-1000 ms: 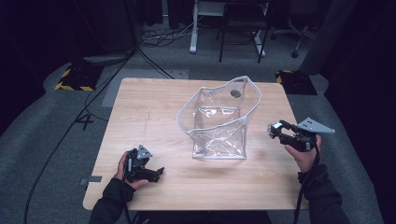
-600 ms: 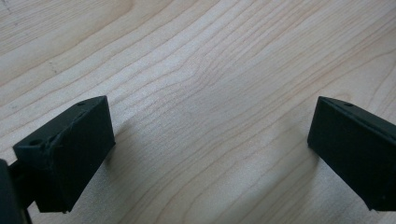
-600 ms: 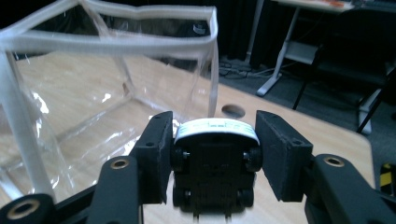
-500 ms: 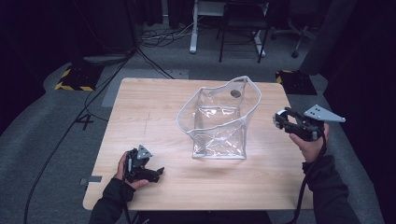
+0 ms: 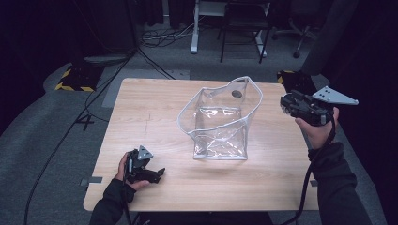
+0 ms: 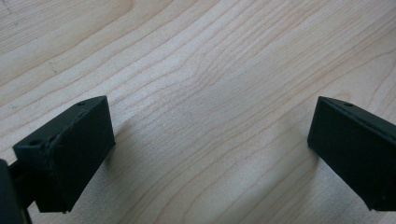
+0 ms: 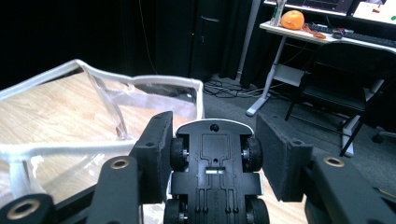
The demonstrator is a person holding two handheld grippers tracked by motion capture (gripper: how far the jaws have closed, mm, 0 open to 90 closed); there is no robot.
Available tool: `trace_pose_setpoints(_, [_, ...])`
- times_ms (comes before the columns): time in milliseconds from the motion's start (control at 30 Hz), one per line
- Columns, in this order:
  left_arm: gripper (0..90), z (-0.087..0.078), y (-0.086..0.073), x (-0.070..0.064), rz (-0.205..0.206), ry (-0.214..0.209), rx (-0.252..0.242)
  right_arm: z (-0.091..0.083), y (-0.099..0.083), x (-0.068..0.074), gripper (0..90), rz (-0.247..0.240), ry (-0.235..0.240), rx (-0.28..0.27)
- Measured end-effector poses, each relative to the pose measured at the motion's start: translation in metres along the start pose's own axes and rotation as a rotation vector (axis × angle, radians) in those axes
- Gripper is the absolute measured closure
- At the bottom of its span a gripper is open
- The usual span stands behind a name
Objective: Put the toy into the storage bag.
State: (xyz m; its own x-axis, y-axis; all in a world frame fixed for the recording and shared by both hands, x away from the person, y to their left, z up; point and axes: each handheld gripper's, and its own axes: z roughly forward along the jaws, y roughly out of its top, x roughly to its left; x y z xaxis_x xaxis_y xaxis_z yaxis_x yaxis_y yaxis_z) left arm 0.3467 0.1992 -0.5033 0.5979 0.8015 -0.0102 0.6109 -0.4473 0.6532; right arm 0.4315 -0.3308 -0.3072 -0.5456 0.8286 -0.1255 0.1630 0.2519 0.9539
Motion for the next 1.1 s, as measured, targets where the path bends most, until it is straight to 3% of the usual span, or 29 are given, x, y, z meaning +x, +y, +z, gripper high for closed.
trace_pose_setpoints(400, [0.7, 0.0, 0.0, 0.0, 0.0, -0.001, -0.001, 0.004, 0.033, 0.019, 48.6, -0.046, 0.028, -0.027])
trace_pose_setpoints(667, [0.7, 0.0, 0.0, 0.0, 0.0, 0.0, 0.0, 0.007, 0.049, 0.028, 48.6, -0.05, 0.053, -0.048])
trace_pose_setpoints(1100, [0.7, 0.0, 0.0, 0.0, 0.0, 0.0, -0.001, 0.026, 0.061, 0.047, 48.6, -0.05, 0.09, -0.046])
